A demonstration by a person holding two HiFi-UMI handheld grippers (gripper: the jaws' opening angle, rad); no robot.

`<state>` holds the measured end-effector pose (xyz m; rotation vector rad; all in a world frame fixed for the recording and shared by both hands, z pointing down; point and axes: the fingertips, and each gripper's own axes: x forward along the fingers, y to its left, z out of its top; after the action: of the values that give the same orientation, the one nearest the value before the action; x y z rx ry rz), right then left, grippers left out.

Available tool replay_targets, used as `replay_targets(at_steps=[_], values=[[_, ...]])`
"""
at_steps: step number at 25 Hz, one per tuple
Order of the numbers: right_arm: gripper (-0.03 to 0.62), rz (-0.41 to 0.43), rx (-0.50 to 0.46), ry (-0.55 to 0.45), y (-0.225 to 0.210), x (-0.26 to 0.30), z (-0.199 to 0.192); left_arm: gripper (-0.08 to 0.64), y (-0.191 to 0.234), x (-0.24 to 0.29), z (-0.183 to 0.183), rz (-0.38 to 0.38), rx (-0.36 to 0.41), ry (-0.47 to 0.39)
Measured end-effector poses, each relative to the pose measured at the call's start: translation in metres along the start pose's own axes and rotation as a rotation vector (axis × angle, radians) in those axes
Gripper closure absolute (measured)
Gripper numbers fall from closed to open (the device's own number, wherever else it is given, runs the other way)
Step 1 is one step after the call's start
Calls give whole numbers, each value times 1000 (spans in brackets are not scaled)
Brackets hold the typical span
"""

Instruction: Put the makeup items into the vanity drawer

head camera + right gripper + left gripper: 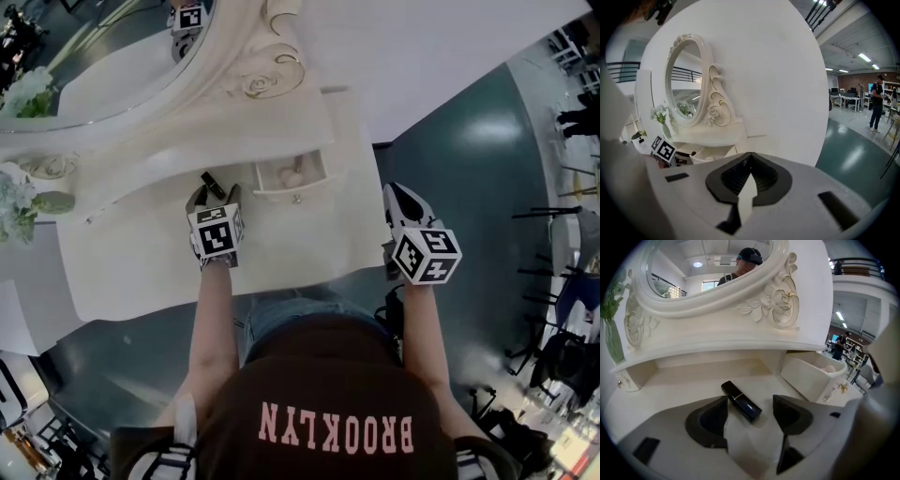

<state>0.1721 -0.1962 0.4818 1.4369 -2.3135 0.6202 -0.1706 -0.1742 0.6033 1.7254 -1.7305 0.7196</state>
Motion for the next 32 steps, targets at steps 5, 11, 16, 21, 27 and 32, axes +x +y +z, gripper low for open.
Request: replay_targets(at_steps=[5, 11, 16, 21, 27, 32], values=[[594, 12, -4, -5, 3, 6, 5, 282, 2, 0, 0, -3, -7, 0], [594, 18, -2, -11, 6, 7, 7, 469, 10, -2, 1, -17, -13, 22], [595, 18, -3, -20, 11, 5, 8, 469, 11, -7, 3, -24, -5, 18], [594, 25, -6, -32, 17, 4, 10, 469, 11, -14, 7, -29, -5, -5], [594, 39, -5, -46, 27, -1, 11, 469, 14, -31, 13, -30, -2, -40], [594, 58, -5, -59, 40, -5, 10, 471, 16, -50, 16, -34, 17, -77]])
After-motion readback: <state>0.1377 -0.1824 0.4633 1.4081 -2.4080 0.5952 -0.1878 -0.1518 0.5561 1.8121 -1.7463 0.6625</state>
